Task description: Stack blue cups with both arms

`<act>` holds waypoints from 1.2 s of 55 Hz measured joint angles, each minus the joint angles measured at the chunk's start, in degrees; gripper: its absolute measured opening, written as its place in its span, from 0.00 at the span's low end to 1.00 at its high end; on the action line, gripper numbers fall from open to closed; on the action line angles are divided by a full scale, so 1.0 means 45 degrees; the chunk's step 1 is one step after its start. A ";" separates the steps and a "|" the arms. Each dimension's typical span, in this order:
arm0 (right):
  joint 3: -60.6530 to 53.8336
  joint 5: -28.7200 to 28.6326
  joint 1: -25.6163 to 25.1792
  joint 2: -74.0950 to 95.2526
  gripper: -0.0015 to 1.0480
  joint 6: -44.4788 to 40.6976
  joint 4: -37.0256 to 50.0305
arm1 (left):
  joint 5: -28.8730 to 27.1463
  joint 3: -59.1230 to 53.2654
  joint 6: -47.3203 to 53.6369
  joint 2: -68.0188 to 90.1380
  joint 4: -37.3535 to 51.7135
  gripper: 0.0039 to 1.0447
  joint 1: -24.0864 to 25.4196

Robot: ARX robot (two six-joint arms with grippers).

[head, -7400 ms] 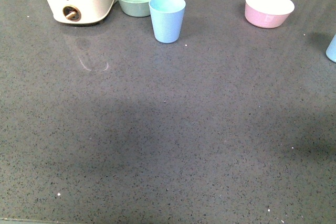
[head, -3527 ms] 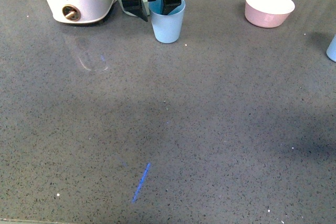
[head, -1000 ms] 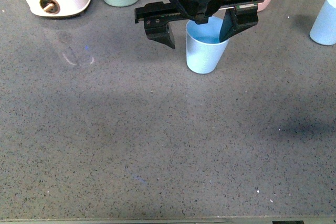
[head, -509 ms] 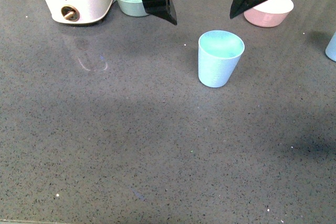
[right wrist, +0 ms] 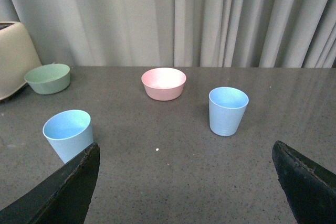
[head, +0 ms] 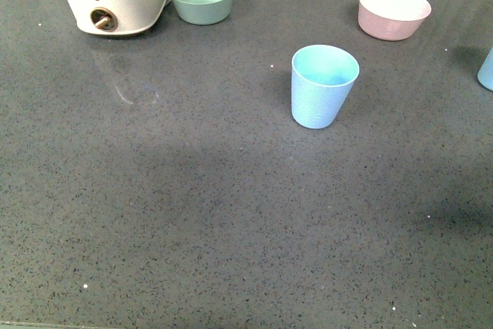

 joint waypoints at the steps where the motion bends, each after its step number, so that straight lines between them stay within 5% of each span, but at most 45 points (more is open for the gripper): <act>1: 0.0000 0.0000 0.0000 0.0000 0.91 0.0000 0.0000 | 0.0044 -0.0214 0.0005 -0.0243 0.0136 0.92 0.0141; 8: 0.0000 0.0000 0.0000 0.0000 0.91 -0.0005 0.0000 | -0.0049 -0.1433 0.0374 -0.1355 0.1098 0.92 0.0913; 13: 0.0000 -0.0010 0.0000 0.0000 0.91 -0.0005 0.0000 | -0.2735 -0.4935 0.3546 -0.3060 0.6659 0.72 0.1700; 18: 0.0000 0.0005 0.0000 0.0000 0.91 0.0000 0.0000 | -0.2560 -0.7718 0.5085 -0.4731 0.9292 0.56 0.2633; 35: 0.0000 0.0000 0.0000 0.0000 0.91 -0.0005 0.0000 | -0.1005 -1.2706 0.6144 -0.7572 1.0958 0.02 0.4163; 66: 0.0000 0.0000 0.0000 0.0000 0.91 -0.0005 0.0000 | 0.1243 -1.6436 0.6237 -1.2288 1.0030 0.01 0.6533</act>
